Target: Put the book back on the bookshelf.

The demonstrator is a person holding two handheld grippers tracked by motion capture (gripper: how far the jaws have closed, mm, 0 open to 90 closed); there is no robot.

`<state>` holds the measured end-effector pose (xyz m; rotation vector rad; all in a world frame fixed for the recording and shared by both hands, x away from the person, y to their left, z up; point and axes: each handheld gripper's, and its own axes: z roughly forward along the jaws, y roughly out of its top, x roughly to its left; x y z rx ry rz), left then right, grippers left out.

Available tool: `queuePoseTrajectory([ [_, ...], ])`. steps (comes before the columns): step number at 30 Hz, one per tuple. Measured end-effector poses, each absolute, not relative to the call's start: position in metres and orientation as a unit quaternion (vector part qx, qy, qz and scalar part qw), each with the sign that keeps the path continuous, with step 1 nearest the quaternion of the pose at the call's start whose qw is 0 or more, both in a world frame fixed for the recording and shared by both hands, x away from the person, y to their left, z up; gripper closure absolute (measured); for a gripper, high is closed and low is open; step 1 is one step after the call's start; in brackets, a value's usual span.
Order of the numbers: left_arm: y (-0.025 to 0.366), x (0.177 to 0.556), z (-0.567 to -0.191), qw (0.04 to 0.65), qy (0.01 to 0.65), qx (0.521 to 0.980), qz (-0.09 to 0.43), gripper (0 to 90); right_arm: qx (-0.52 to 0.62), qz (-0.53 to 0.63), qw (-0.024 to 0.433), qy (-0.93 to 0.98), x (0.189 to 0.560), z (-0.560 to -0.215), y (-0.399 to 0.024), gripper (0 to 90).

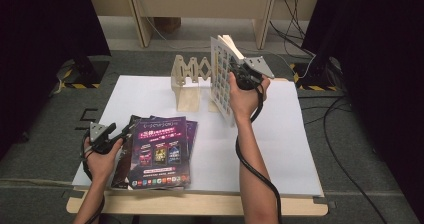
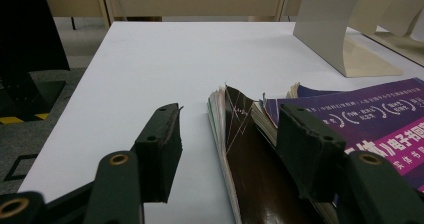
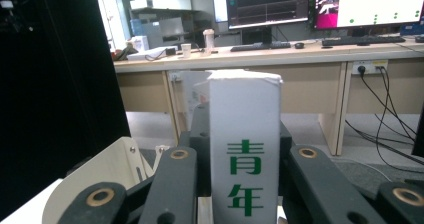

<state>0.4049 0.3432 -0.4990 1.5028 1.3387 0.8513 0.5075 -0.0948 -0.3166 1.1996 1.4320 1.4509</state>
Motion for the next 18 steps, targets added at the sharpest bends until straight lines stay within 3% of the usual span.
queuePoseTrajectory([
  [18, 0.343, 0.405, -0.499, 0.457, 0.542, 0.613, 0.349, 42.8, 0.44, 0.56, 0.403, 0.574, 0.496, -0.35, -0.094, 74.2],
])
